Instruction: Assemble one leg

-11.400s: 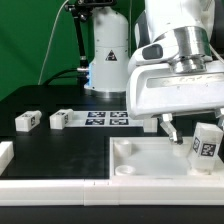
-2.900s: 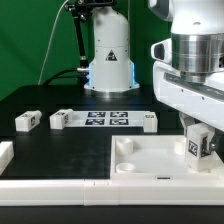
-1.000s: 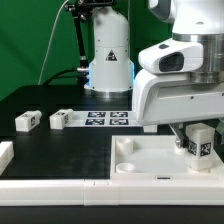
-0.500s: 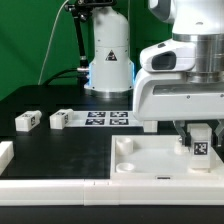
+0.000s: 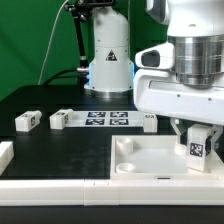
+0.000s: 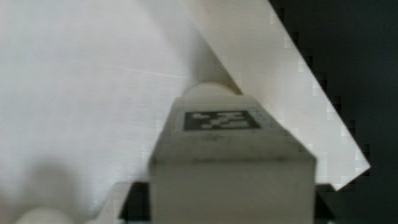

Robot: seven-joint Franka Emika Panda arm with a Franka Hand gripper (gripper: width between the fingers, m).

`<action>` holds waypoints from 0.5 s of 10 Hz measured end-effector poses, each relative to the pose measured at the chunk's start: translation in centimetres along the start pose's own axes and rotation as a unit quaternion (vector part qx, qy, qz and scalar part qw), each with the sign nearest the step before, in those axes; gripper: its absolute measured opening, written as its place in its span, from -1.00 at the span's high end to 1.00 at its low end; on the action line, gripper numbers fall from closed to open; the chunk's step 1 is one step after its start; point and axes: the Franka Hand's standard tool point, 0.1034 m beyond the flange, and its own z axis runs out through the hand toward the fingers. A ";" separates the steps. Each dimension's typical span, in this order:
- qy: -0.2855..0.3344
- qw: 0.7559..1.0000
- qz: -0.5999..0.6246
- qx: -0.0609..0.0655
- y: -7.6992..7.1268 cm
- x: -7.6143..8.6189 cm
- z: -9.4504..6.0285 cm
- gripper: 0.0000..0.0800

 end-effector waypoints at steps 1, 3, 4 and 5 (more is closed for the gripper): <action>-0.005 0.998 0.058 0.005 0.1 0.2 0.0 0.27; -0.009 0.991 0.131 0.010 0.3 0.6 -0.1 0.27; -0.011 0.990 0.139 0.010 0.3 0.6 0.0 0.27; -0.014 0.980 0.199 0.011 0.1 0.4 0.0 0.27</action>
Offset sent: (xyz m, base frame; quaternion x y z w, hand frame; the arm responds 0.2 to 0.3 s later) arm 0.0060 -0.0082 -0.0046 0.0075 -0.0037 0.1132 0.9935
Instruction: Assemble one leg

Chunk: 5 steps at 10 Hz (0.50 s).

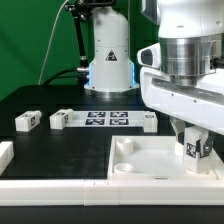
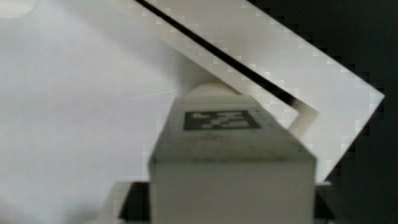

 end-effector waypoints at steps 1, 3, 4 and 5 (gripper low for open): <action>0.000 1.000 0.030 0.000 0.0 0.0 0.0 0.27; 0.000 1.000 -0.002 0.000 0.0 -0.1 0.0 -0.18; 0.000 1.000 -0.006 0.000 -0.1 -0.4 0.1 -0.47; 0.001 0.999 -0.039 -0.002 -0.1 -0.6 0.1 -0.47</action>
Offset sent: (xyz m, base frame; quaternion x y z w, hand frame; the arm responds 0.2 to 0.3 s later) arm -0.0043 0.0092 -0.0015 -0.0060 0.0023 -0.0220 0.9997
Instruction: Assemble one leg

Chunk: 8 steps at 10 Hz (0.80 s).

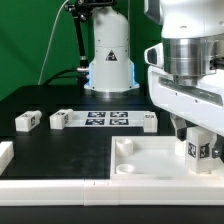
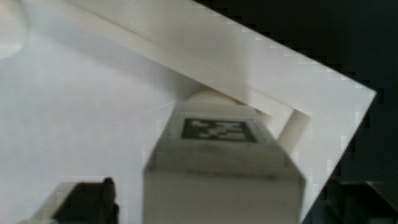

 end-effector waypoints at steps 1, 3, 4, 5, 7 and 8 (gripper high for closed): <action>0.000 0.998 -0.062 -0.001 0.0 -0.1 0.0 -0.59; -0.001 0.988 -0.152 -0.001 -0.2 -0.3 -0.1 -0.62; -0.001 0.977 -0.214 0.000 -0.2 -0.3 -0.2 -0.62; 0.001 0.966 -0.260 0.001 -0.3 -0.3 -0.3 -0.62; 0.009 0.939 -0.345 -0.004 -0.4 -0.5 -0.2 -0.62; 0.013 0.923 -0.384 -0.007 -0.5 -0.5 -0.2 -0.62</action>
Offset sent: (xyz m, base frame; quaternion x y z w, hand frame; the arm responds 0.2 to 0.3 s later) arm -0.0044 0.0040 0.0065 -0.0118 0.0063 -0.2677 0.9634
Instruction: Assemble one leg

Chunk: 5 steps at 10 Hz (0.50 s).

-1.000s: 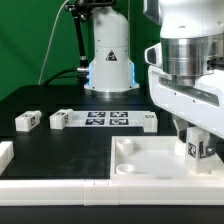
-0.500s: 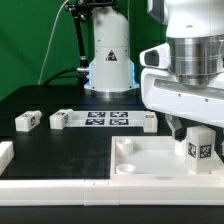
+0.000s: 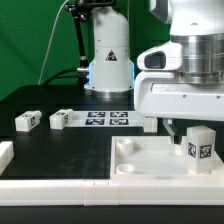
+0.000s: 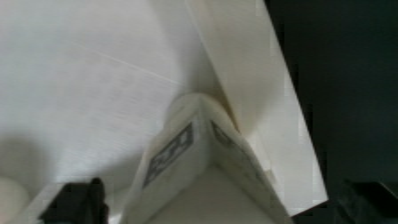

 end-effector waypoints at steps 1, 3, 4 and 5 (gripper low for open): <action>-0.001 0.999 -0.039 0.000 0.2 0.1 0.0 -0.62; -0.002 0.990 -0.138 -0.003 0.8 0.3 0.0 -0.62; -0.002 0.983 -0.183 -0.004 1.0 0.4 -0.1 -0.62; -0.001 0.974 -0.227 -0.008 1.2 0.5 -0.1 -0.41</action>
Offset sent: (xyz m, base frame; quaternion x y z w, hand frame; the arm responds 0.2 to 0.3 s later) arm 0.0042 -0.0018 0.0019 0.0155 -0.0205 -0.1721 0.9847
